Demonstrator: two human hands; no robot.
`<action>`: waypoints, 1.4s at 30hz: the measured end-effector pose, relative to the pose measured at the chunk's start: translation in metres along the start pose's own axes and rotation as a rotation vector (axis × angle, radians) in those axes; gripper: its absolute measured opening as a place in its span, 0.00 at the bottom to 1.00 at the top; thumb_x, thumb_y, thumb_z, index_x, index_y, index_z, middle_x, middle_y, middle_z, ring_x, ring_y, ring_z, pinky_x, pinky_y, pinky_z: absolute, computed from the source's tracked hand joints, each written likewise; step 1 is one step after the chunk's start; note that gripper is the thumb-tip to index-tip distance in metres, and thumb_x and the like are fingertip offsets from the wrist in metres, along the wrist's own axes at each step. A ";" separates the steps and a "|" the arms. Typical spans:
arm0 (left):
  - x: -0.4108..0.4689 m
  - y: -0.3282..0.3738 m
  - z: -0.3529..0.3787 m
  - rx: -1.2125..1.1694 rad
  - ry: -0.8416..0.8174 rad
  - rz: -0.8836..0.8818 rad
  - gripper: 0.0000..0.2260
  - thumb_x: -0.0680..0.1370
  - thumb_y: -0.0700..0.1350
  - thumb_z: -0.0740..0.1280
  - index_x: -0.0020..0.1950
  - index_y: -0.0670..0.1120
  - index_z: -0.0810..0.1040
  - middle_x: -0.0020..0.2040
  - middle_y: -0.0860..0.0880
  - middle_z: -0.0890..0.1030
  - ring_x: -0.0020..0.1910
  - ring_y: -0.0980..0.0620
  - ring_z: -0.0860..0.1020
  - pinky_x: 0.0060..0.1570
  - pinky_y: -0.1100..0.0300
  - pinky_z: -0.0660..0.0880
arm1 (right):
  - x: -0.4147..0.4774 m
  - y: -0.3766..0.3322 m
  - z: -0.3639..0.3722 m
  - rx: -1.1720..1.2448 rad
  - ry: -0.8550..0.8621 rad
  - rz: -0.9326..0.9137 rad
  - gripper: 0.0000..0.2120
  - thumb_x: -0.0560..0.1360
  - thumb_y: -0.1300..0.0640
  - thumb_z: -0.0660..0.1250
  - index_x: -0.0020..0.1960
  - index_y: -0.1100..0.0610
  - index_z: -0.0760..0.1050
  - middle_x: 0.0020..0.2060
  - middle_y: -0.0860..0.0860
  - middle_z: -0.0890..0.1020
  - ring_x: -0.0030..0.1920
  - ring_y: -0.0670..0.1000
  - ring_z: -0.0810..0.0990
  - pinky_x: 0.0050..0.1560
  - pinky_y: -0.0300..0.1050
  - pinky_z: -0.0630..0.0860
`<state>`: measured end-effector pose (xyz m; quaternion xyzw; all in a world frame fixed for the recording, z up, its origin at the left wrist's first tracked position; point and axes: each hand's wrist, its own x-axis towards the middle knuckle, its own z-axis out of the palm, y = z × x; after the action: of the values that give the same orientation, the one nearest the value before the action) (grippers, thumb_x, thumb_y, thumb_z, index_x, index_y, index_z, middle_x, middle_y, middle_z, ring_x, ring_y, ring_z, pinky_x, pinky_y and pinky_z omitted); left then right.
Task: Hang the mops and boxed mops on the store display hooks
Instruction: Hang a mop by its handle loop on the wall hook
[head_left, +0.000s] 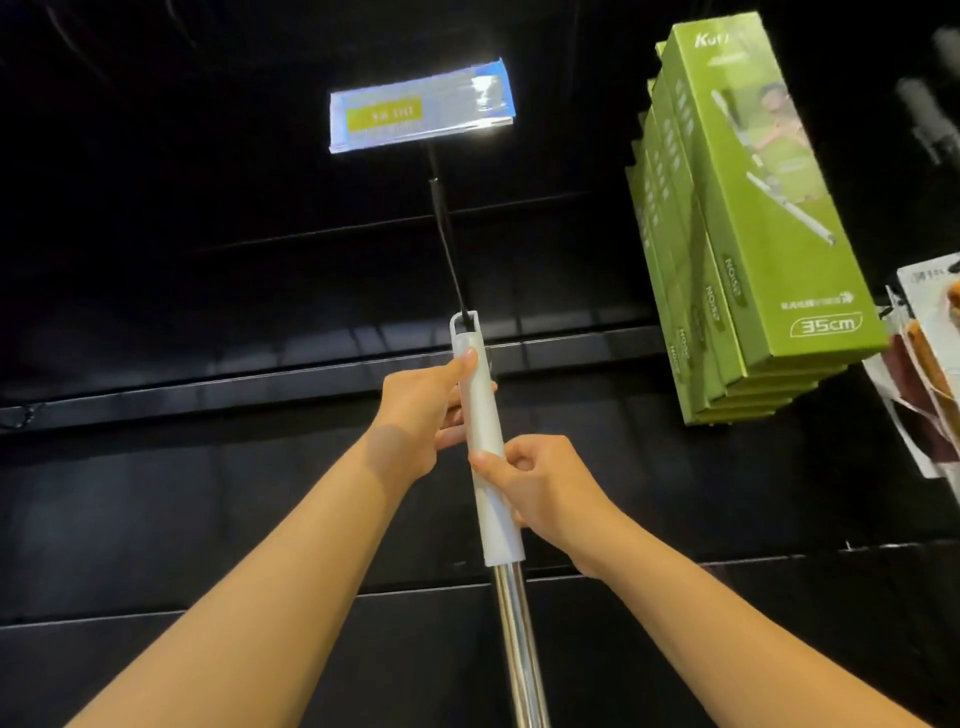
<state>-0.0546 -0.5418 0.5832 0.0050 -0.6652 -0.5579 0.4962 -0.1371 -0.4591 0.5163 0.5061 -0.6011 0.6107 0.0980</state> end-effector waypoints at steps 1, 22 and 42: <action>0.006 -0.006 0.000 0.019 -0.005 0.002 0.16 0.78 0.49 0.69 0.62 0.41 0.78 0.48 0.43 0.86 0.46 0.50 0.85 0.40 0.57 0.82 | 0.005 0.006 0.003 0.000 0.001 0.002 0.17 0.76 0.48 0.68 0.52 0.63 0.78 0.49 0.58 0.82 0.51 0.58 0.82 0.55 0.58 0.80; 0.097 -0.093 -0.002 0.036 0.013 -0.043 0.18 0.77 0.51 0.70 0.61 0.41 0.76 0.46 0.46 0.87 0.42 0.53 0.86 0.37 0.57 0.79 | 0.079 0.097 0.030 0.060 0.040 0.077 0.16 0.76 0.49 0.70 0.45 0.63 0.75 0.47 0.61 0.82 0.46 0.53 0.84 0.43 0.47 0.84; 0.041 -0.120 0.006 0.837 0.197 0.190 0.14 0.79 0.53 0.66 0.42 0.43 0.79 0.35 0.50 0.77 0.37 0.53 0.78 0.40 0.57 0.76 | 0.055 0.110 0.025 -0.177 -0.036 0.168 0.19 0.76 0.47 0.68 0.55 0.63 0.76 0.47 0.56 0.81 0.47 0.54 0.81 0.48 0.50 0.81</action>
<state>-0.1450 -0.6056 0.5209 0.1977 -0.7809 -0.1891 0.5615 -0.2306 -0.5349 0.4818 0.4540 -0.6948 0.5521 0.0800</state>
